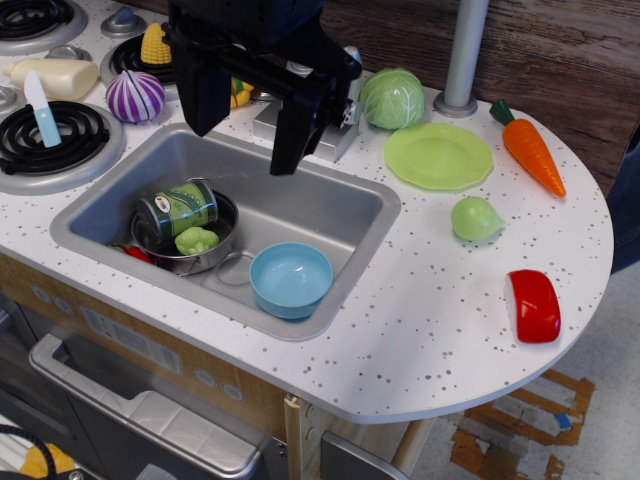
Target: Put pear in bowl
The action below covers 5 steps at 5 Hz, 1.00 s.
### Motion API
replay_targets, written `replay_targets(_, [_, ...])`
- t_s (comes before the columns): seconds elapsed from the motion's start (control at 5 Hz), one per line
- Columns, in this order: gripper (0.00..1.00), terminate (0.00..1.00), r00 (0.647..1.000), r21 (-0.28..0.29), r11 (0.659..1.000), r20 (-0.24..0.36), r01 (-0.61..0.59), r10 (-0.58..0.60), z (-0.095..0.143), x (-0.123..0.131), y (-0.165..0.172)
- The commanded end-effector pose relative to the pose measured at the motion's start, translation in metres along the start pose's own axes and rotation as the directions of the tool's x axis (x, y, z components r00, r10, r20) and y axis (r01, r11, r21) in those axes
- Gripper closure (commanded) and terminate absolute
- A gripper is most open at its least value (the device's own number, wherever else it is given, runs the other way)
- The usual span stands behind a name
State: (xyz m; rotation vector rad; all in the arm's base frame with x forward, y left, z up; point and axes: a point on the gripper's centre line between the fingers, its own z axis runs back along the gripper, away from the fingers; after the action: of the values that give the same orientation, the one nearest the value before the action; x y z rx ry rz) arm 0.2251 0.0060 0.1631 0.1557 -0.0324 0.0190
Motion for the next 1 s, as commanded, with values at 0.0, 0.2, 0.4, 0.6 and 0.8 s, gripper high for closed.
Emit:
replay_targets(0.0, [0.0, 0.0, 1.0, 0.0, 1.0, 0.0, 0.0, 0.0, 0.0, 0.0, 0.0])
replay_targets(0.2, [0.0, 0.0, 0.984, 0.016, 0.985, -0.043, 0.172, -0.171, -0.006, 0.037, -0.007])
replay_targets(0.4, [0.0, 0.0, 0.954, 0.085, 0.95, -0.046, 0.3, -0.297, -0.015, 0.063, -0.022])
replay_targets(0.6, [0.0, 0.0, 0.941, 0.047, 0.94, 0.017, 0.338, -0.339, -0.031, 0.092, -0.032])
replay_targets(0.8, [0.0, 0.0, 0.926, 0.084, 0.93, 0.097, 0.357, -0.365, -0.053, 0.117, -0.041])
